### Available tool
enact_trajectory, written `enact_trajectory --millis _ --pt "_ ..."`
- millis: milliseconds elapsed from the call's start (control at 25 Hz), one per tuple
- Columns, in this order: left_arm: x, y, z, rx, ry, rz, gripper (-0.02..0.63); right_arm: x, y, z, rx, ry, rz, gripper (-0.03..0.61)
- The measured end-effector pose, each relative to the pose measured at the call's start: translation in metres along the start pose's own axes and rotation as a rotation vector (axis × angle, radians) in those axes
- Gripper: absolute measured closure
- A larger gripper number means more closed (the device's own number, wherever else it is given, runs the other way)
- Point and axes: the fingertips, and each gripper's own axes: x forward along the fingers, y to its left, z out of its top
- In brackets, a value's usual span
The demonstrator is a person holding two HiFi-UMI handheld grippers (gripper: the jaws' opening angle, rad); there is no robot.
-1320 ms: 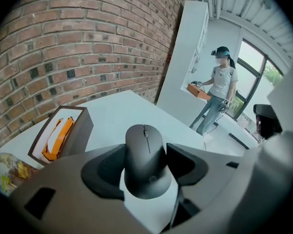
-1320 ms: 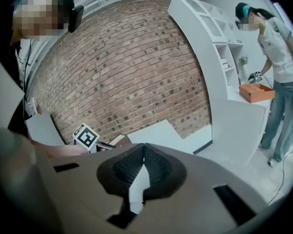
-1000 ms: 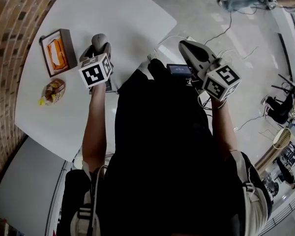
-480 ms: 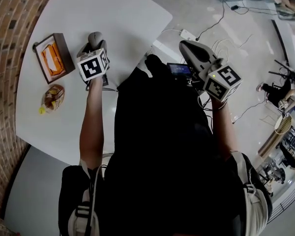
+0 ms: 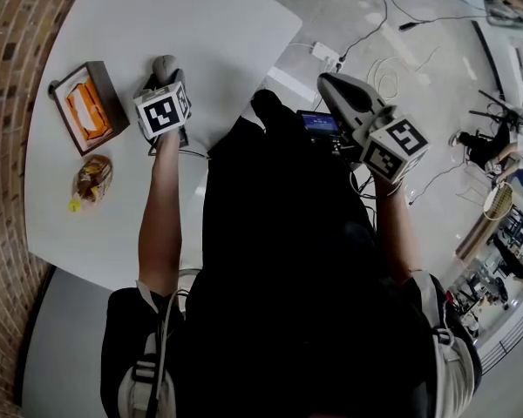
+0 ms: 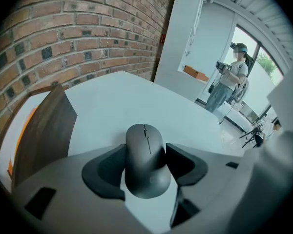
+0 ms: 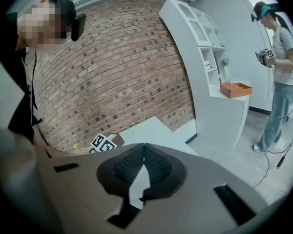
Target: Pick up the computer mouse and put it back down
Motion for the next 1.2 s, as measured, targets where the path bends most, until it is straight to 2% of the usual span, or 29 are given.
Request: enact_trajectory --millis 320,560,840,1200 --pt "0.018 0.007 -0.012 0.016 0.027 0.001 0.341 0.003 0.004 0.003 0.002 0.019 -0.021 0.561" --pt "0.021 0.009 -0.007 0.007 0.018 -0.005 0.341 0.005 0.002 0.001 0.013 0.021 -0.023 0.561" --pt "0.024 0.007 -0.005 -0.084 -0.010 -0.053 0.339 0.006 -0.002 -0.001 0.019 0.026 -0.032 0.561" --pt "0.027 0.004 -0.006 -0.062 -0.002 -0.056 0.336 0.003 -0.005 0.000 0.034 0.011 -0.041 0.561"
